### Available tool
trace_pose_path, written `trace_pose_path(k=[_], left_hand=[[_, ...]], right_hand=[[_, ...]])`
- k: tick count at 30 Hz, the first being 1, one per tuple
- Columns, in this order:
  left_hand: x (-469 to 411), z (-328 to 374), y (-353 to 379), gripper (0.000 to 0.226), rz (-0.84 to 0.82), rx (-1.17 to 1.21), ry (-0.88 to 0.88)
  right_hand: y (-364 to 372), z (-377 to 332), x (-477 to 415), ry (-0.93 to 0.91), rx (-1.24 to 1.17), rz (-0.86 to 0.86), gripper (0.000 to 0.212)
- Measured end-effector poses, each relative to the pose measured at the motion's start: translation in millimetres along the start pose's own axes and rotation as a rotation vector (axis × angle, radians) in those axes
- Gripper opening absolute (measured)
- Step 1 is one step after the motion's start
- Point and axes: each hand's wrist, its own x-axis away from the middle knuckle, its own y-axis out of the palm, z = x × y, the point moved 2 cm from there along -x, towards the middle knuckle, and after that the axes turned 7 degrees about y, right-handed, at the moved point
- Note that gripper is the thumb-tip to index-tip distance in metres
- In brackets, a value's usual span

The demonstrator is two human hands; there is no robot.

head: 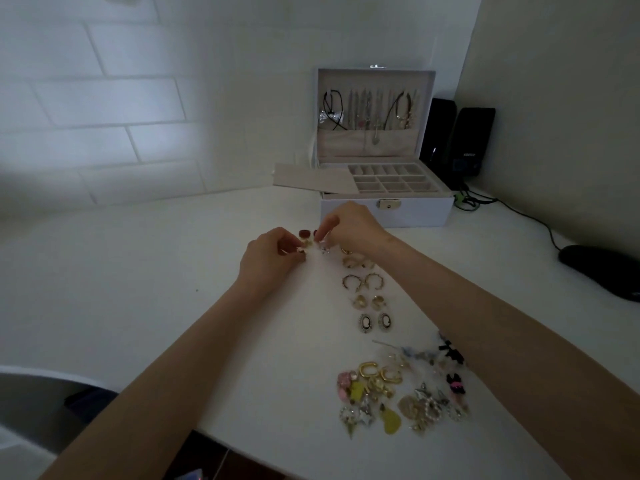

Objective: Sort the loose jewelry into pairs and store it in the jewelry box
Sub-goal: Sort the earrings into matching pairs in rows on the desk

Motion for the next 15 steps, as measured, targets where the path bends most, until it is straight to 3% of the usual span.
trace_pose_path(k=[15], left_hand=[[-3,-2,5,0.012,0.022,-0.013,0.035]], right_hand=[[8,0,11,-0.03,0.114,0.15,0.01]])
